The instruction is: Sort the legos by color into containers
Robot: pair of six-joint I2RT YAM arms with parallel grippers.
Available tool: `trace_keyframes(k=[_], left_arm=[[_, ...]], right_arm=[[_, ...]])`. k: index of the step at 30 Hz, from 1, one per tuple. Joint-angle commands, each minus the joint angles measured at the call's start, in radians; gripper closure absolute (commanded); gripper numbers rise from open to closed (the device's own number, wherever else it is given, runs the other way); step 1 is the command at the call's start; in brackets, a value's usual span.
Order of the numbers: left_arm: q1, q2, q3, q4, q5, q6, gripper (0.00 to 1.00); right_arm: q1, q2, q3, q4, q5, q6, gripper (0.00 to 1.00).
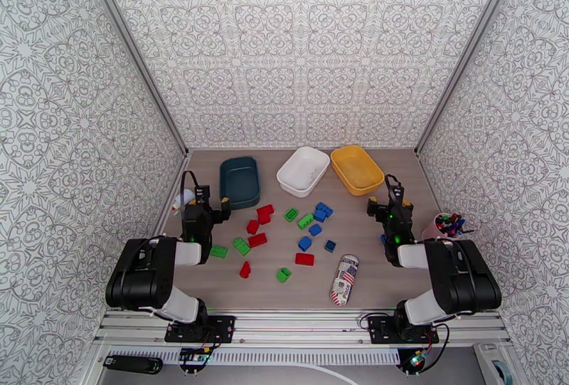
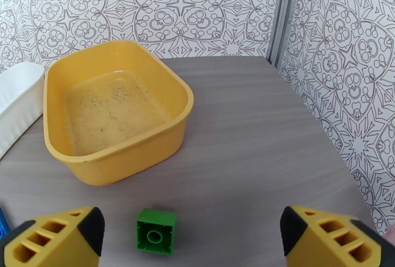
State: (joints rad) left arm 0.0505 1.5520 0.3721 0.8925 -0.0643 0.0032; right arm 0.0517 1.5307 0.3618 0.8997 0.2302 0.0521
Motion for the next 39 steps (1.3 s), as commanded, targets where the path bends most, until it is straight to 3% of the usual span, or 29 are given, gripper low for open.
trace_keyframes(k=[1,18,30,39], left_arm=[[0.009,-0.010,0.015,-0.012,0.020,0.006,0.01],[0.012,-0.010,0.016,-0.017,0.031,0.002,0.01],[-0.048,-0.007,-0.036,0.097,-0.080,0.043,0.01],[-0.050,-0.007,-0.039,0.100,-0.084,0.043,0.01]], right_arm=[[0.005,-0.009,0.006,0.011,-0.009,-0.012,0.01],[0.004,-0.009,0.006,0.011,-0.009,-0.012,0.01],[0.004,-0.010,0.007,0.011,-0.009,-0.012,0.01],[0.004,-0.010,0.007,0.011,-0.009,-0.012,0.01]])
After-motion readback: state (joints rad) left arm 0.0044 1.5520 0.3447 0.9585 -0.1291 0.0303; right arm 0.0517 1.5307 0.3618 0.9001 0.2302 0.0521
